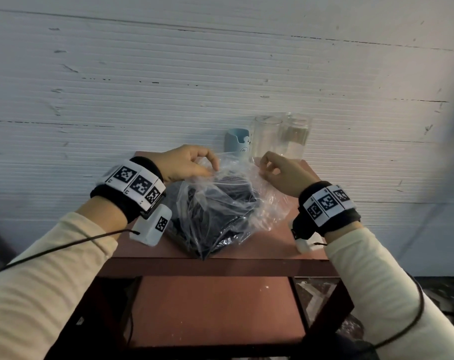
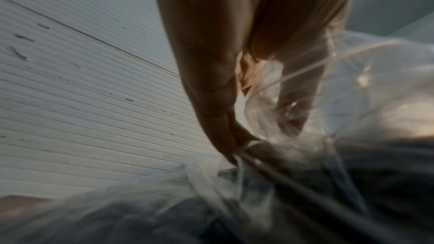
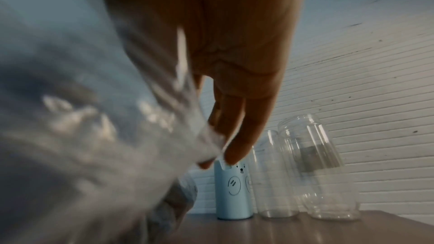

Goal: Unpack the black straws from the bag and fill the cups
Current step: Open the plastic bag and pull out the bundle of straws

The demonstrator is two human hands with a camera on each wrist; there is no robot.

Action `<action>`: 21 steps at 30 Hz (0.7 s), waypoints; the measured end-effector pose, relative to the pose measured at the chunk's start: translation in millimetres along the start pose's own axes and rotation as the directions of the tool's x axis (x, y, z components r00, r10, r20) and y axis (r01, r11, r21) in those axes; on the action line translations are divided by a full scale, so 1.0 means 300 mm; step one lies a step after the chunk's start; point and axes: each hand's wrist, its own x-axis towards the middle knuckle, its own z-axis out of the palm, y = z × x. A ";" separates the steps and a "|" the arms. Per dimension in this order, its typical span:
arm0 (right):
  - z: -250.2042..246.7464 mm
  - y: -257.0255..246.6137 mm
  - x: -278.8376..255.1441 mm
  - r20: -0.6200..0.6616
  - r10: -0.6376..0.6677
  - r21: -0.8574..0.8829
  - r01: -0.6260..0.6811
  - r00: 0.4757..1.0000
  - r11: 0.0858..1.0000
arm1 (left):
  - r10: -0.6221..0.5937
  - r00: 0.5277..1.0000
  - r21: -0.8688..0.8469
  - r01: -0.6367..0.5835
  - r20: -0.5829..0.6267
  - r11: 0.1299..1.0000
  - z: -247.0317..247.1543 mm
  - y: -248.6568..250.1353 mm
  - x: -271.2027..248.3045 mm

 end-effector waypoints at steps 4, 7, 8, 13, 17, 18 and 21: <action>-0.017 0.008 -0.054 -0.264 -0.009 0.104 0.038 0.964 0.994 | -0.086 0.995 -0.003 0.086 -0.044 0.996 0.008 -0.001 -0.012; -0.029 -0.020 -0.111 -0.304 -0.010 0.119 0.048 0.953 0.992 | -0.128 0.991 -0.055 0.125 -0.049 0.991 0.002 0.003 -0.029; -0.032 -0.034 -0.131 -0.229 -0.029 0.107 0.054 0.973 0.993 | -0.127 0.991 -0.062 0.125 -0.029 0.990 -0.002 0.002 -0.038; 0.002 -0.098 -0.177 0.348 0.168 -0.150 -0.122 0.922 0.981 | -0.121 0.989 -0.084 0.113 -0.088 0.990 -0.010 -0.039 -0.062; 0.022 -0.120 -0.148 0.267 0.251 -0.228 -0.192 0.931 0.955 | -0.164 0.976 -0.030 0.162 -0.144 0.986 -0.012 -0.064 -0.069; 0.027 -0.125 -0.139 0.273 0.281 -0.214 -0.227 0.920 0.950 | -0.196 0.969 -0.010 0.197 -0.150 0.980 -0.016 -0.074 -0.069; 0.045 -0.145 -0.099 0.326 0.314 -0.164 -0.274 0.892 0.948 | -0.252 0.947 0.072 0.270 -0.199 0.960 -0.019 -0.095 -0.067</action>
